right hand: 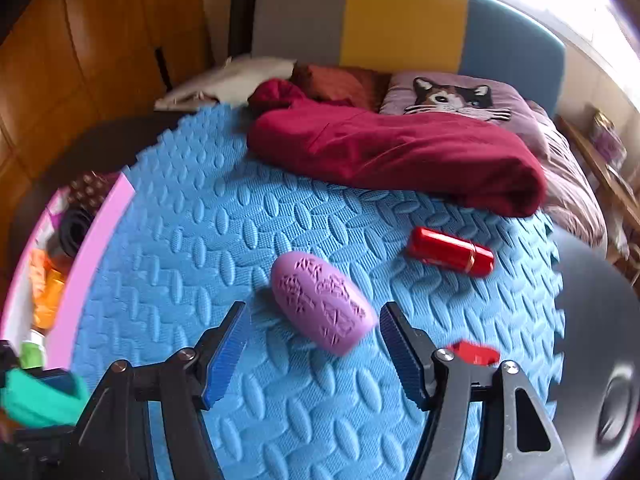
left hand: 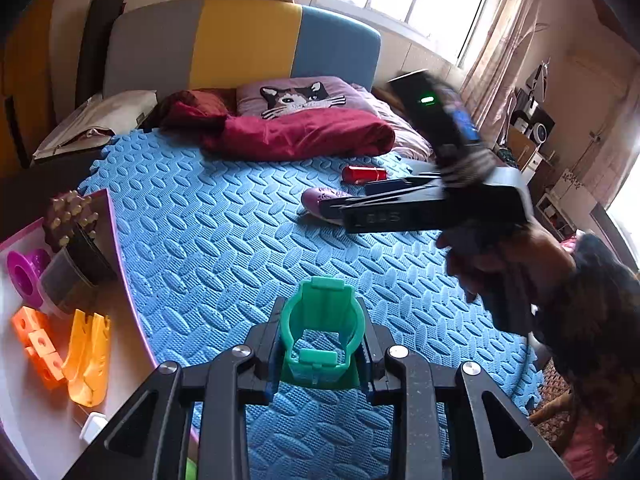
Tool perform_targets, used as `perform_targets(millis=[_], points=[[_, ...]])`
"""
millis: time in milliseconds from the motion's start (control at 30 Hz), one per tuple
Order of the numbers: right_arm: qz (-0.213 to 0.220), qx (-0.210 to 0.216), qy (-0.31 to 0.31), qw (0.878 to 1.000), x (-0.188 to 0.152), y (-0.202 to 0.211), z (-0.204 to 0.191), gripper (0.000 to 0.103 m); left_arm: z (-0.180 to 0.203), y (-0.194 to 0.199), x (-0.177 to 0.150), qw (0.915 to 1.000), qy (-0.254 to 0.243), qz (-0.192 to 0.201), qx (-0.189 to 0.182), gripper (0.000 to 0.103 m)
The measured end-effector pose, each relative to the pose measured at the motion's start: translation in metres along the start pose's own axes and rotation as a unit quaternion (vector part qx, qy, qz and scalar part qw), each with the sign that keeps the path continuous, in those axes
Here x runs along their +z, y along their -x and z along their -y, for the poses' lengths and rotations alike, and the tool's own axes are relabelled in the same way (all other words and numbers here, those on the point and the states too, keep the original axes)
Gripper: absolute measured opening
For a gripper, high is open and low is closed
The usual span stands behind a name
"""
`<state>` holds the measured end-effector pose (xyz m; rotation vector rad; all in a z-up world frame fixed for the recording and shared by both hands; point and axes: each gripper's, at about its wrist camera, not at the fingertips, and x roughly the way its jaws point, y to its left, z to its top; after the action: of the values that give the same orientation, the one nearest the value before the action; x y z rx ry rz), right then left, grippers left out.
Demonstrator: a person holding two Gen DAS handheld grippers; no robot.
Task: Organize rigid objects
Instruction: 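Grasp the purple textured egg with the right tool while the left tool holds the green toy, then carry the green toy over the tray with the left tool while the right tool holds the purple egg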
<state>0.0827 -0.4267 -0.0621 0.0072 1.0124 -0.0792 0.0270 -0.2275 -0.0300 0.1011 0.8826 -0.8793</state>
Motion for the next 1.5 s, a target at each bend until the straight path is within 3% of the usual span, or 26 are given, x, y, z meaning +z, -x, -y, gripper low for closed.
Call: perform_targets(millis=[167, 267, 367, 500, 600, 700, 967, 1233, 1500], points=[[-0.048, -0.002, 0.021, 0.999, 0.012, -0.031, -0.003, 0.067, -0.002, 0.010, 0.003, 0.9999, 0.004, 0.010, -0.007, 0.030], [-0.035, 0.002, -0.017, 0.999, 0.008, -0.029, -0.001, 0.044, -0.005, 0.015, 0.002, 0.9999, 0.008, 0.011, -0.009, 0.030], [-0.017, -0.005, -0.007, 1.000, -0.007, -0.019, -0.016, 0.044, -0.008, 0.021, 0.000, 0.9998, 0.011, 0.015, -0.008, 0.030], [-0.009, 0.020, -0.030, 0.999, -0.035, -0.004, -0.028, 0.045, -0.008, 0.031, -0.004, 0.9996, 0.013, 0.022, -0.008, 0.030], [0.027, 0.013, -0.029, 0.999, -0.052, 0.003, -0.035, 0.045, -0.006, 0.040, -0.005, 0.9994, 0.012, 0.031, -0.007, 0.030], [0.059, 0.012, -0.036, 0.998, -0.059, 0.002, -0.034, 0.045, -0.005, 0.051, -0.006, 0.9991, 0.010, 0.042, -0.002, 0.030], [0.062, -0.008, -0.025, 0.998, -0.058, 0.003, -0.040, 0.044, -0.011, 0.079, -0.012, 0.9974, 0.017, 0.066, 0.022, 0.030], [0.062, -0.008, -0.025, 0.998, -0.058, 0.003, -0.039, 0.044, -0.055, 0.116, -0.021, 0.9905, 0.054, 0.092, 0.087, 0.030], [0.063, -0.004, -0.028, 0.998, -0.059, 0.003, -0.039, 0.044, -0.137, 0.150, -0.050, 0.9689, 0.151, 0.095, 0.172, 0.030]])
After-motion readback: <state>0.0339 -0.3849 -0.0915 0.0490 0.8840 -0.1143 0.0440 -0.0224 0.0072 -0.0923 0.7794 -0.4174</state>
